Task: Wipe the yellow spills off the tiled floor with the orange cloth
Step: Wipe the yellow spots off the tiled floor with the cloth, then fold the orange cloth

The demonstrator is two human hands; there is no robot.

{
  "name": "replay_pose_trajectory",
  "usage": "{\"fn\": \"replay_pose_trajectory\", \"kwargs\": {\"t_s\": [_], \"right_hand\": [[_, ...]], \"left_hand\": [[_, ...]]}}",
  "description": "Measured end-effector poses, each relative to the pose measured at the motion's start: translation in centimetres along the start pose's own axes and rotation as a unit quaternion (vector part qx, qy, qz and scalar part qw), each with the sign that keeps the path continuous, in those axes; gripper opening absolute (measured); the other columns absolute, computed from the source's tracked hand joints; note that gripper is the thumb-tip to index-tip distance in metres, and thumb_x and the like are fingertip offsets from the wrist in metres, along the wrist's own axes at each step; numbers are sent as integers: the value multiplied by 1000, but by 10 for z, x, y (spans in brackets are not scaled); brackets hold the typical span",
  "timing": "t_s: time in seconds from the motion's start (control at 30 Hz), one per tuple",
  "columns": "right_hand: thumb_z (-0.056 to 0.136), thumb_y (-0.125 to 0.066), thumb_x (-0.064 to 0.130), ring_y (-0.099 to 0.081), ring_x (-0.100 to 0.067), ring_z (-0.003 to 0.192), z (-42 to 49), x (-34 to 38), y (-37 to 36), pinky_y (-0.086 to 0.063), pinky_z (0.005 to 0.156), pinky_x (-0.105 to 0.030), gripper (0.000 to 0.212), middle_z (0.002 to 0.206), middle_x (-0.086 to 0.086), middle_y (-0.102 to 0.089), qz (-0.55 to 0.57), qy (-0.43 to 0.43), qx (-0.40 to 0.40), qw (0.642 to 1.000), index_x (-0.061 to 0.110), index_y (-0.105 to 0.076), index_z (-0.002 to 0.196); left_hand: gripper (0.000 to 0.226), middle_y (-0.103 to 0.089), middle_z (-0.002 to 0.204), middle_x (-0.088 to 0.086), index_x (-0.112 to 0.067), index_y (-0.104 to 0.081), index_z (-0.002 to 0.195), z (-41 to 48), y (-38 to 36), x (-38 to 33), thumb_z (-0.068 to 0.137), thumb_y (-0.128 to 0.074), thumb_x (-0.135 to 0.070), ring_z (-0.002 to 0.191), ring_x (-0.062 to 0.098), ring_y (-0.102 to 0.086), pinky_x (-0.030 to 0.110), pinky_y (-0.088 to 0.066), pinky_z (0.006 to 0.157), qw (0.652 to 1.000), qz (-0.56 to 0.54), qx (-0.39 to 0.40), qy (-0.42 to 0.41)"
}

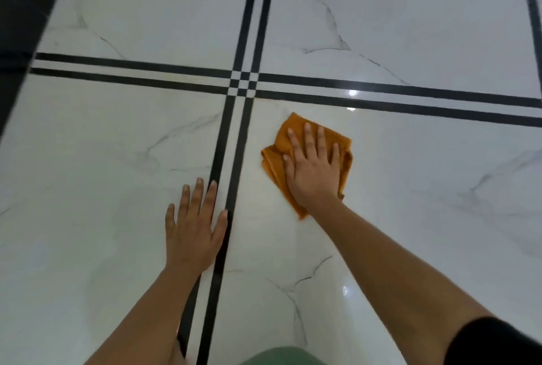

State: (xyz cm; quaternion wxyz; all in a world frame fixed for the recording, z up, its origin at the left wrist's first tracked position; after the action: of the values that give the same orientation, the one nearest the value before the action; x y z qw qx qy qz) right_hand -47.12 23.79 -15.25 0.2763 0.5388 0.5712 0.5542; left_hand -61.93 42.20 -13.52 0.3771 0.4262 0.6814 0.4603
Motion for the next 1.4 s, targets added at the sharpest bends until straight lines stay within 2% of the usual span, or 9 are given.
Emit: {"fn": "replay_pose_trajectory", "kwargs": {"t_s": [0.13, 0.2, 0.33, 0.47, 0.53, 0.8, 1.0, 1.13, 1.4], "right_hand": [[96, -23, 47, -13, -27, 144, -75, 53, -34, -10, 113, -53, 52, 156, -1, -19, -55, 265, 67, 960, 34, -21, 146], [96, -24, 46, -18, -25, 143, -69, 52, -33, -11, 111, -50, 50, 154, 0, -25, -67, 305, 55, 948, 36, -26, 144], [98, -20, 44, 2, -19, 145, -49, 69, -25, -4, 114, -47, 47, 158, 8, -5, -38, 188, 183, 964, 39, -19, 145], [99, -37, 30, -44, -29, 124, -48, 102, 36, -36, 94, -33, 34, 131, -8, -50, 156, -3, 210, 965, 13, -57, 119], [98, -41, 24, -54, -27, 100, -57, 117, 72, -37, 81, -29, 30, 106, -11, -47, 240, -71, 182, 951, 2, -60, 104], [93, -50, 23, -54, -22, 78, -143, 215, 270, -44, 71, -34, 21, 85, -9, -60, 338, -106, 214, 910, 4, -57, 88], [93, -52, 27, -56, -24, 97, -222, 269, 447, -46, 83, -34, 23, 102, -6, -59, 372, -72, 255, 889, 10, -55, 109], [91, -56, 29, -52, -29, 111, -271, 289, 531, -46, 96, -43, 43, 123, -10, -52, 379, -36, 305, 873, 11, -43, 128], [88, -60, 35, -52, -28, 109, -352, 309, 638, -50, 86, -40, 50, 131, -10, -47, 347, 168, 390, 836, 22, -36, 131]], "left_hand": [[67, -12, 156, 1, -27, -12, 148, -12, -9, 19, 87, -9, -54, 143, 22, -7, 49, -11, 111, 999, -25, 10, 39], [65, -14, 156, 2, -26, -15, 148, -26, -14, 27, 88, -11, -54, 143, 23, -9, 50, -14, 111, 998, -29, 19, 43], [67, -7, 156, 0, -28, -10, 148, -54, -6, 29, 87, -4, -55, 143, 23, -4, 48, -9, 112, 996, -39, 68, 52], [68, -1, 157, -4, -30, -2, 147, -84, 58, 20, 84, 2, -56, 144, 19, 2, 46, -4, 113, 990, -90, 83, 72], [68, -1, 157, -5, -31, -1, 147, -97, 94, 15, 84, 2, -55, 144, 18, 2, 45, -4, 113, 986, -115, 85, 89], [55, -1, 157, -5, -31, 2, 147, -178, 301, -10, 98, -19, -43, 144, 16, 1, 45, -7, 113, 956, -213, 56, 193], [53, -21, 154, 4, -29, -8, 148, -278, 466, -50, 98, -20, -43, 141, 25, -19, 48, -18, 112, 894, -326, 2, 309], [50, -35, 148, 2, -30, -21, 145, -338, 541, -80, 98, -26, -45, 133, 27, -36, 51, -31, 108, 803, -475, -55, 356], [38, -58, 121, 4, -18, -53, 122, -434, 634, -141, 94, -45, -42, 108, 25, -56, 40, -47, 93, 667, -568, -224, 427]]}}
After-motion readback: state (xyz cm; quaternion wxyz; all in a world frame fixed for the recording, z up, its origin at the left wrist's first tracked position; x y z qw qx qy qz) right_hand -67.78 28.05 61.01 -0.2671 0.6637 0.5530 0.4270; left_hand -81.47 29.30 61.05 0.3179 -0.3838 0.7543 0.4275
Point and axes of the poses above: each hand's wrist, its own z-axis towards the middle knuckle, its own y-axis out of the back of the hand, x = y × z, the point moved 6 cm from there along z, towards the middle knuckle
